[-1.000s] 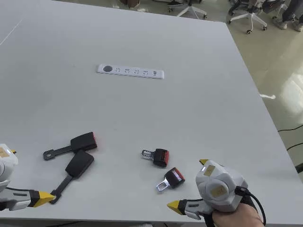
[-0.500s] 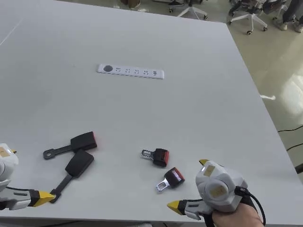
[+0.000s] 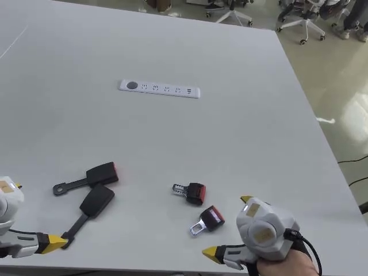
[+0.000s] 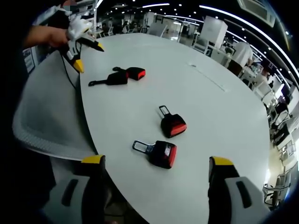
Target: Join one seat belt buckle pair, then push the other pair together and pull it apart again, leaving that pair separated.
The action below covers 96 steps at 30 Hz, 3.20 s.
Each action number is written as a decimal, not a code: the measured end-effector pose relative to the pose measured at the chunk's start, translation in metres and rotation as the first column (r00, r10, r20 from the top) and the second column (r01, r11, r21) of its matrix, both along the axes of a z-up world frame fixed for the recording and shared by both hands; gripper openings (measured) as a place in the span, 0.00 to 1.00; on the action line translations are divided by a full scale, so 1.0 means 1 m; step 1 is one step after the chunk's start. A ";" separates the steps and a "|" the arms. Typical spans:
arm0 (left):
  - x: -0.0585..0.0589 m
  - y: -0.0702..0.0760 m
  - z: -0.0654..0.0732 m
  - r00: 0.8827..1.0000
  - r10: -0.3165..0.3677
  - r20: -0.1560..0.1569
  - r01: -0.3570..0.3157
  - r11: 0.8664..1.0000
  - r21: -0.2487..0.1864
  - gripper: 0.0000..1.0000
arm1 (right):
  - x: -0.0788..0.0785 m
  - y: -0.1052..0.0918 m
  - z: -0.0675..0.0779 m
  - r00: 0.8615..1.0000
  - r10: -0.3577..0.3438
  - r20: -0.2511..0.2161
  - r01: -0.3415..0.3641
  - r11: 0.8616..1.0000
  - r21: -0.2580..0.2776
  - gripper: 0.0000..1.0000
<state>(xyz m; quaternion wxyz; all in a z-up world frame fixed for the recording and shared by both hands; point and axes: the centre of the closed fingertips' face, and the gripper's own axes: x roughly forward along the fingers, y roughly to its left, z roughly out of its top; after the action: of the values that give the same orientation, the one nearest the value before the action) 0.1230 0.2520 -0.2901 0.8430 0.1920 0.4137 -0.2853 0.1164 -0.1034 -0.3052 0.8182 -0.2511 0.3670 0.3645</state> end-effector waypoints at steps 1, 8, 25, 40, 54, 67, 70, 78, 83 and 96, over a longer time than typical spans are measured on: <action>0.001 -0.001 0.001 1.000 0.001 0.001 -0.001 1.000 -0.002 0.99 | 0.000 0.000 0.000 1.000 0.001 0.000 -0.001 1.000 -0.001 0.92; 0.002 -0.003 0.001 1.000 0.001 0.000 -0.001 1.000 -0.006 0.99 | 0.002 -0.001 -0.001 1.000 0.000 -0.002 0.000 1.000 -0.001 0.92; 0.005 -0.003 -0.002 1.000 0.006 -0.002 -0.006 1.000 -0.012 0.98 | 0.002 0.001 -0.005 1.000 0.010 -0.013 -0.010 1.000 -0.014 0.91; 0.011 0.001 -0.004 1.000 0.016 0.016 -0.016 1.000 -0.013 0.90 | 0.002 0.003 -0.008 0.999 0.014 -0.039 -0.014 1.000 -0.017 0.90; 0.008 0.006 -0.006 1.000 0.028 -0.004 -0.028 1.000 0.008 0.88 | 0.003 0.006 -0.005 0.998 0.056 -0.020 -0.056 0.998 -0.015 0.86; 0.018 -0.003 0.002 0.999 0.023 0.034 -0.023 1.000 -0.011 0.86 | 0.005 0.006 -0.001 0.994 0.111 0.002 -0.110 0.994 -0.026 0.80; 0.016 -0.006 0.001 1.000 0.009 0.023 -0.009 1.000 -0.007 0.86 | 0.006 0.006 -0.002 0.988 0.151 0.005 -0.151 0.987 -0.050 0.80; 0.017 -0.020 0.002 1.000 0.010 0.007 -0.010 0.999 -0.052 0.76 | 0.008 0.005 -0.006 0.971 0.240 0.000 -0.239 0.967 -0.087 0.72; 0.022 -0.030 -0.002 1.000 0.007 -0.007 -0.007 0.998 -0.063 0.69 | 0.011 0.001 -0.011 0.958 0.287 -0.009 -0.286 0.952 -0.112 0.68; 0.042 -0.058 -0.019 1.000 -0.003 -0.028 0.001 0.997 -0.081 0.59 | 0.020 0.006 -0.027 0.895 0.442 -0.061 -0.446 0.885 -0.136 0.58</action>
<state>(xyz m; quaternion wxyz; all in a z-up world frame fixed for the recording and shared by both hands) 0.1654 0.1941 -0.3093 0.8439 0.1540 0.4134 -0.3054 0.1368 -0.0975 -0.3318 0.6873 -0.3823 0.3372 0.5175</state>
